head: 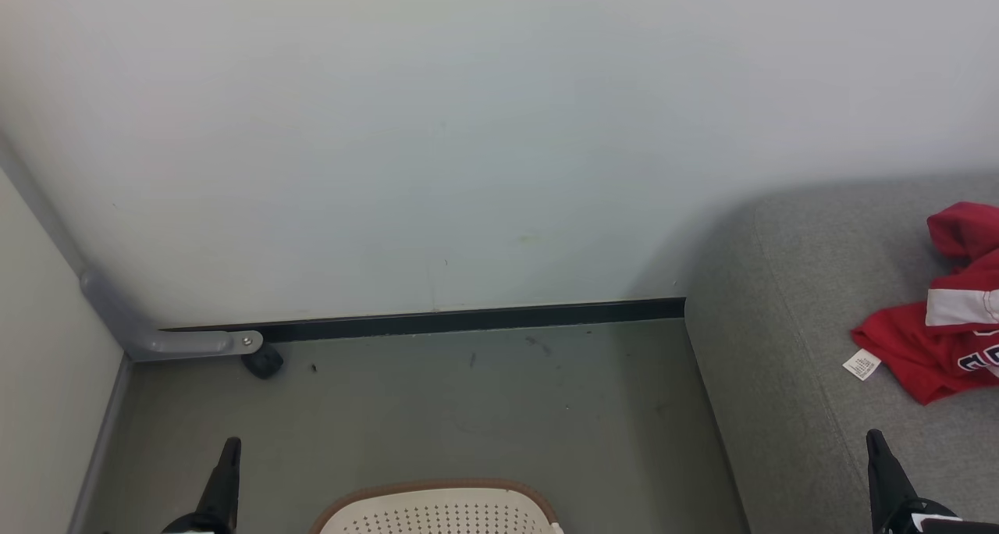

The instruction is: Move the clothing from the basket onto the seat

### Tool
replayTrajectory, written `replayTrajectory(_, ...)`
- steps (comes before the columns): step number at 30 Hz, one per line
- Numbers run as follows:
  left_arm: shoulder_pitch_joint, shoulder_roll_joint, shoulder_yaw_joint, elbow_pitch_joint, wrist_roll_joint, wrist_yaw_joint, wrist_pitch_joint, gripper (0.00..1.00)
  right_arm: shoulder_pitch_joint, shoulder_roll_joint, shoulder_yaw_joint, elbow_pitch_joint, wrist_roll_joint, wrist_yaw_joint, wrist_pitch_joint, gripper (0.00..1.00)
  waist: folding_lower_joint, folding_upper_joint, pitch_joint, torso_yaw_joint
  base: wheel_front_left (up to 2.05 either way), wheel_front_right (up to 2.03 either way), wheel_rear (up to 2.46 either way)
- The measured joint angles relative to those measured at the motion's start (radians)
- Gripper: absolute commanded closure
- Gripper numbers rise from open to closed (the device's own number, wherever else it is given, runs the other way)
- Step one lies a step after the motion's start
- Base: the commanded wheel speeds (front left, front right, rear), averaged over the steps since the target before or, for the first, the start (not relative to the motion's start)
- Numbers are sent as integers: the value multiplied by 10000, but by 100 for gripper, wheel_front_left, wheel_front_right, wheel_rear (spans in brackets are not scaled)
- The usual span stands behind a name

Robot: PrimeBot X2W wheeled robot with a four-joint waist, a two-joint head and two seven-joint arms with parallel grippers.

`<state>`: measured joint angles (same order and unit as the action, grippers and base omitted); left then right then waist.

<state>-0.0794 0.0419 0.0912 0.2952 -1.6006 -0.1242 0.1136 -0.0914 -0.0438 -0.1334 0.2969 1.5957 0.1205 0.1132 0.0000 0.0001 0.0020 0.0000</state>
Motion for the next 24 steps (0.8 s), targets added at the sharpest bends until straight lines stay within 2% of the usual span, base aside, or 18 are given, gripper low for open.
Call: replayTrajectory(24, 0, -2, 0, -2, 0, 0, 0, 100, 0, 0, 0, -2, 0, 0, 0, 100, 0, 0, 0, 0, 0, 0, 0)
